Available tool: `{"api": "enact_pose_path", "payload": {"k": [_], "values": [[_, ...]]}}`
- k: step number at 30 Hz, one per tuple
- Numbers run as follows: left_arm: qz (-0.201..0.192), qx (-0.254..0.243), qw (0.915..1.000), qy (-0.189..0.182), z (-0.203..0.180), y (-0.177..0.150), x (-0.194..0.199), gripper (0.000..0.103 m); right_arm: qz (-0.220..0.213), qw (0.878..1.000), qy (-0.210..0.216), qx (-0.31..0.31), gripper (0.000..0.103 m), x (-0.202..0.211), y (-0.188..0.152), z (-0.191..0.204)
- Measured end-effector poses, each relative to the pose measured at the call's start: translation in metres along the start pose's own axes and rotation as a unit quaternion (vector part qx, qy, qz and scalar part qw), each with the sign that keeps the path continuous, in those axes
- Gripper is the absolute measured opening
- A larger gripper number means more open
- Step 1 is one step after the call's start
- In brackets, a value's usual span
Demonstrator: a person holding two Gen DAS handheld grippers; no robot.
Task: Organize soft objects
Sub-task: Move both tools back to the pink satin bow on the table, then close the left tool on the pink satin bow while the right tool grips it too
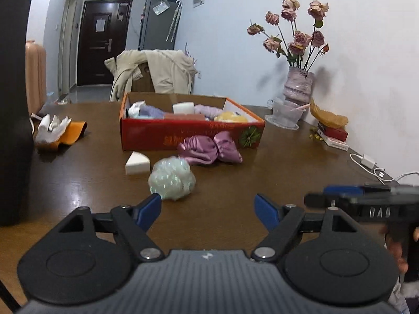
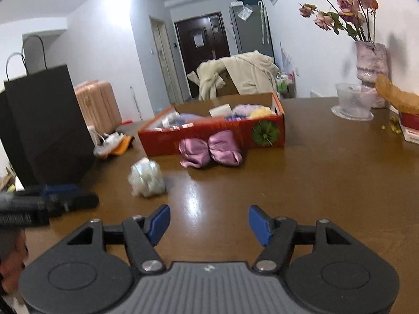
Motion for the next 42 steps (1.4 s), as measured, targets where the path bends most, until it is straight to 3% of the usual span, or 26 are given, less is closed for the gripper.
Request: {"api": "enact_pose_path", "payload": {"k": [8, 16, 22, 24, 28, 31, 38, 42], "values": [[0.003, 0.056, 0.9984, -0.003, 0.021, 0.04, -0.048, 0.077, -0.007, 1.0, -0.009, -0.019, 0.065, -0.027, 0.027, -0.007], [0.055, 0.136, 0.9892, -0.012, 0.063, 0.092, -0.164, 0.068, 0.005, 0.999, 0.002, -0.049, 0.063, -0.12, 0.086, -0.025], [0.109, 0.144, 0.9825, -0.046, 0.071, 0.077, -0.229, 0.068, 0.035, 0.994, 0.01, -0.099, 0.051, -0.201, 0.106, -0.046], [0.124, 0.151, 0.9789, -0.06, 0.074, 0.068, -0.24, 0.057, 0.047, 0.994, 0.007, -0.102, 0.046, -0.218, 0.1, -0.049], [0.124, 0.158, 0.9751, -0.094, 0.077, 0.063, -0.242, 0.037, 0.042, 0.991, 0.035, -0.119, 0.034, -0.228, 0.089, -0.057], [0.116, 0.16, 0.9753, -0.098, 0.076, 0.059, -0.242, 0.03, 0.042, 0.992, 0.044, -0.113, 0.026, -0.231, 0.087, -0.055], [0.095, 0.139, 0.9816, -0.09, 0.066, 0.066, -0.231, 0.025, 0.03, 0.991, 0.058, -0.114, 0.018, -0.225, 0.087, -0.057], [0.063, 0.129, 0.9852, -0.094, 0.053, 0.079, -0.196, 0.025, -0.001, 0.994, 0.057, -0.091, 0.016, -0.187, 0.094, -0.044]]}}
Point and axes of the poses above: each gripper's, at about its wrist camera, not at the fingertips, and x roughly against the way its jaws point, z to its left, y to its top, the point moved 1 cm from there along -x, roughly the way its jaws point, and after that the axes turned 2 degrees about -x, right-handed, at the moved point
